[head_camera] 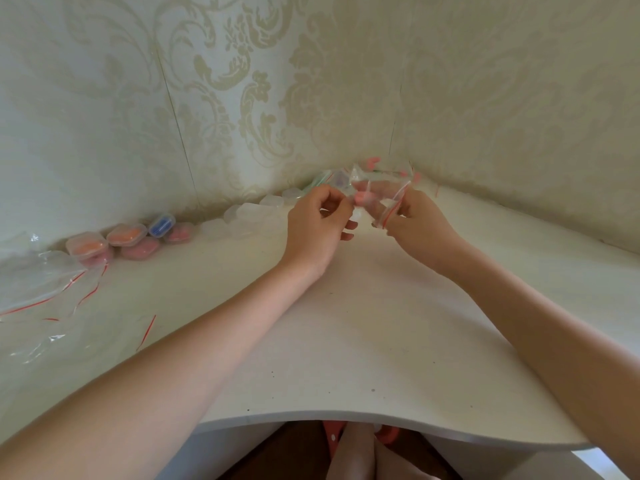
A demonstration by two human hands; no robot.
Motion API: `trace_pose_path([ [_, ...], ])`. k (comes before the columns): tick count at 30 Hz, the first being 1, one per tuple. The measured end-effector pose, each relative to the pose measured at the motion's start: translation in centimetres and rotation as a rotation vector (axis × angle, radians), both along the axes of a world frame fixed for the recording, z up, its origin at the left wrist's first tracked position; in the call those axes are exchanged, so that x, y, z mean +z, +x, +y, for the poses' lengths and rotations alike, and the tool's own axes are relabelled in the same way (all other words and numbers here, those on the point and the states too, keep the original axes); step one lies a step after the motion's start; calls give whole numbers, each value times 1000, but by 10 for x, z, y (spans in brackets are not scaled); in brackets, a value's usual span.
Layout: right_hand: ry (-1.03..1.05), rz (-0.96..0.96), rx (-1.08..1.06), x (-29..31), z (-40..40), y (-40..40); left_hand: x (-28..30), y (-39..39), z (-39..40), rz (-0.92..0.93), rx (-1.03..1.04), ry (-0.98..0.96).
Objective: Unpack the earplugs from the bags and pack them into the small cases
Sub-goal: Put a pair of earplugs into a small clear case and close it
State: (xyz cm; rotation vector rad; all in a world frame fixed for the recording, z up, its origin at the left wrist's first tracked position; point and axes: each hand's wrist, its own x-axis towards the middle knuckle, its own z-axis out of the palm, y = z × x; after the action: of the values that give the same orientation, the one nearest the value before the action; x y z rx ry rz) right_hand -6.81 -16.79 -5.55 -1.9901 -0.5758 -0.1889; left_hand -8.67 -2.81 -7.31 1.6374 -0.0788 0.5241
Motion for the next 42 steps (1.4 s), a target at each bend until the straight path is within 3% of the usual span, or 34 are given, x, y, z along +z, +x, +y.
trace_pose_path([
  [7,35,119,12,2,-3,-1,1,-3,-1,-70,9,-12],
  [16,93,167,143,-1,-1,-2,2,-3,0,19,-113,-18],
  [24,-31,9,-26,-3,-3,6,6,-5,-2,164,-174,-261],
  [29,7,33,6,-1,-2,5,7,-4,1,216,-188,-388],
  [33,-112,-8,-7,-2,-6,7,8,-3,1,255,-232,-432],
  [37,-303,-87,11,-3,-6,3,9,-5,-3,269,-184,-322],
  [42,22,169,153,0,8,-6,7,-4,-7,263,-86,-238],
])
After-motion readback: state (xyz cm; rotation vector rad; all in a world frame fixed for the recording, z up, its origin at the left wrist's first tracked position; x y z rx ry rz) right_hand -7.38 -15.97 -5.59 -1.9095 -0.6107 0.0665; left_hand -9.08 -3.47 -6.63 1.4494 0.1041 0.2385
